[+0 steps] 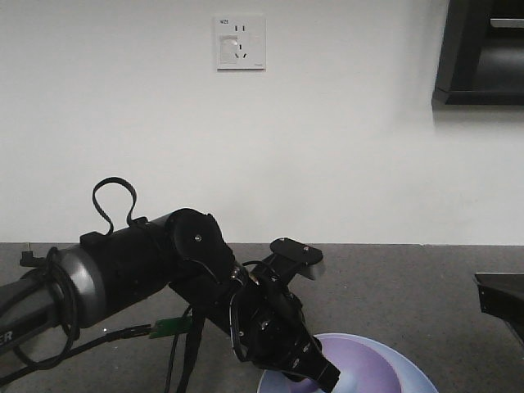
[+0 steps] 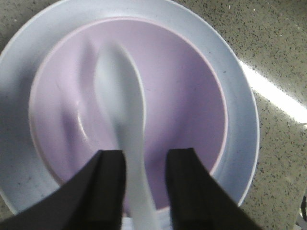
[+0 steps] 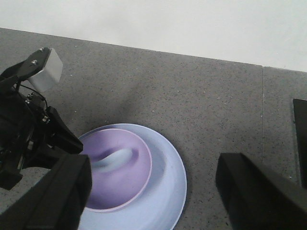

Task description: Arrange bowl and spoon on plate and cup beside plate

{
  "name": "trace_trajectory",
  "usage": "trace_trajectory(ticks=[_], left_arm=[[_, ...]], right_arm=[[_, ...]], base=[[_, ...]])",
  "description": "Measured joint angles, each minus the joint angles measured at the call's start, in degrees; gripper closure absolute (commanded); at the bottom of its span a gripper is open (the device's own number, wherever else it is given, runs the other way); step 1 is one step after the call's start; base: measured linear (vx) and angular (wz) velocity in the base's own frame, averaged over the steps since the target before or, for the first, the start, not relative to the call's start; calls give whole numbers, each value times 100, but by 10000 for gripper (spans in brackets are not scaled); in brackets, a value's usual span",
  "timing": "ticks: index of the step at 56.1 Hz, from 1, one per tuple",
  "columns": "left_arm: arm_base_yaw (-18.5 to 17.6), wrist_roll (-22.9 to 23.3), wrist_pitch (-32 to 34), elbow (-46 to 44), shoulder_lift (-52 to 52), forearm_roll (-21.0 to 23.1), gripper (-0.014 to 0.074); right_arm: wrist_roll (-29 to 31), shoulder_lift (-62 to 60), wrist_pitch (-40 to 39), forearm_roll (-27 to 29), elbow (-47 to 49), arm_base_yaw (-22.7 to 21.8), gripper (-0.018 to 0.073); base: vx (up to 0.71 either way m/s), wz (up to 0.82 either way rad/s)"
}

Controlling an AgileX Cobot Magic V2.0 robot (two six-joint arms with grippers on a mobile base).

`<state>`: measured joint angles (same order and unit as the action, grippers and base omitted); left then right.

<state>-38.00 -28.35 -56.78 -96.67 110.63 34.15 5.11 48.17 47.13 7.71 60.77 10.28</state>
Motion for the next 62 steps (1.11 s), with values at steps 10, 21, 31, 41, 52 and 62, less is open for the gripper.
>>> trace_trajectory(ticks=[10,21,31,41,52,62], left_arm=[[0,0,8,0,0,0,46],[0,54,-127,-140,-218,-315,48],[10,772,-771,-509,-876,-1839,48],[293,2080,-1462,-559,-1645,-3787,65],[1077,2395,-1520,-49,-2648,-4625,81],[1832,2395,-1448,772,-3228,-4984,81]], right_arm=[[-5,0,0,0,0,0,-22],[-16,0,0,0,0,0,-22],[-15,0,0,0,0,0,-22],[-15,0,1,0,0,0,-22],[-15,0,1,0,0,0,-22],[-15,0,1,0,0,0,-22]], base=[[0,0],[0,0],[0,0],[0,0],[0,0],[0,0]])
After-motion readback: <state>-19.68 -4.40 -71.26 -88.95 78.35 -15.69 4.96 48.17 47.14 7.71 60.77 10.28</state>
